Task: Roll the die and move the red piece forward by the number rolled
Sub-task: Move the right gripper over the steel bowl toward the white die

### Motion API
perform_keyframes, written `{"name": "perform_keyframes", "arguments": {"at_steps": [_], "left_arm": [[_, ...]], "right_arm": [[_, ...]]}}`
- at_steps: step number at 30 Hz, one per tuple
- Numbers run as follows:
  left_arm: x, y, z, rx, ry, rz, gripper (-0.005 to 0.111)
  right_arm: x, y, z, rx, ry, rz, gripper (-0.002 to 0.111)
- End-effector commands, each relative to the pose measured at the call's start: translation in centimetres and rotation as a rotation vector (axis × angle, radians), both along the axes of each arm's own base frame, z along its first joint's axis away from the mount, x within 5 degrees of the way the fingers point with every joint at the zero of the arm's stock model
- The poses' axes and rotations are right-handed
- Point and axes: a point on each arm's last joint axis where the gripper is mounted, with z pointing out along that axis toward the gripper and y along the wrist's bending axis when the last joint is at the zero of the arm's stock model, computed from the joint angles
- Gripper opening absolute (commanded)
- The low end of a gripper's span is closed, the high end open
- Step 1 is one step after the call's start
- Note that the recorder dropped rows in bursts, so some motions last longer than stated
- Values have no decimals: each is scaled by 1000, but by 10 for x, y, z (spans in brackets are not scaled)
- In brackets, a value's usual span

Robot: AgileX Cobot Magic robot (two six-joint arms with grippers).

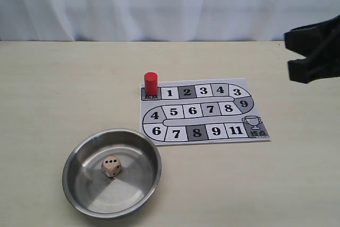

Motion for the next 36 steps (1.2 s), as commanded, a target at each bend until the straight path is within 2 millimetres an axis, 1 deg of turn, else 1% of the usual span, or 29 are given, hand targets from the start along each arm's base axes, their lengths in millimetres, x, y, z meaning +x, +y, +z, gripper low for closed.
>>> {"name": "perform_keyframes", "arguments": {"at_steps": [1, 5, 11, 15, 17, 21, 24, 27, 31, 36], "left_arm": [[0, 0, 0, -2, -5, -2, 0], [0, 0, 0, -2, -5, -2, 0], [0, 0, 0, -2, -5, -2, 0], [0, 0, 0, -2, -5, -2, 0], [0, 0, 0, -2, -5, -2, 0], [0, 0, 0, -2, -5, -2, 0], [0, 0, 0, -2, -5, -2, 0], [0, 0, 0, -2, -7, -1, 0], [0, 0, 0, -2, -9, -1, 0], [0, 0, 0, -2, -9, -1, 0]], "right_arm": [[13, 27, -5, -48, 48, 117, 4], [18, 47, -18, -82, 101, 198, 4], [17, 80, -41, -129, 180, 319, 5], [17, 101, -59, -170, 231, 384, 6], [19, 109, -67, -182, 244, 402, 12], [19, 130, -81, -204, 259, 453, 34], [21, 149, -87, -216, 276, 492, 46], [23, 171, -94, -231, 297, 531, 50], [30, 198, -108, -236, 362, 541, 50], [46, 220, -121, -262, 417, 548, 50]]}}
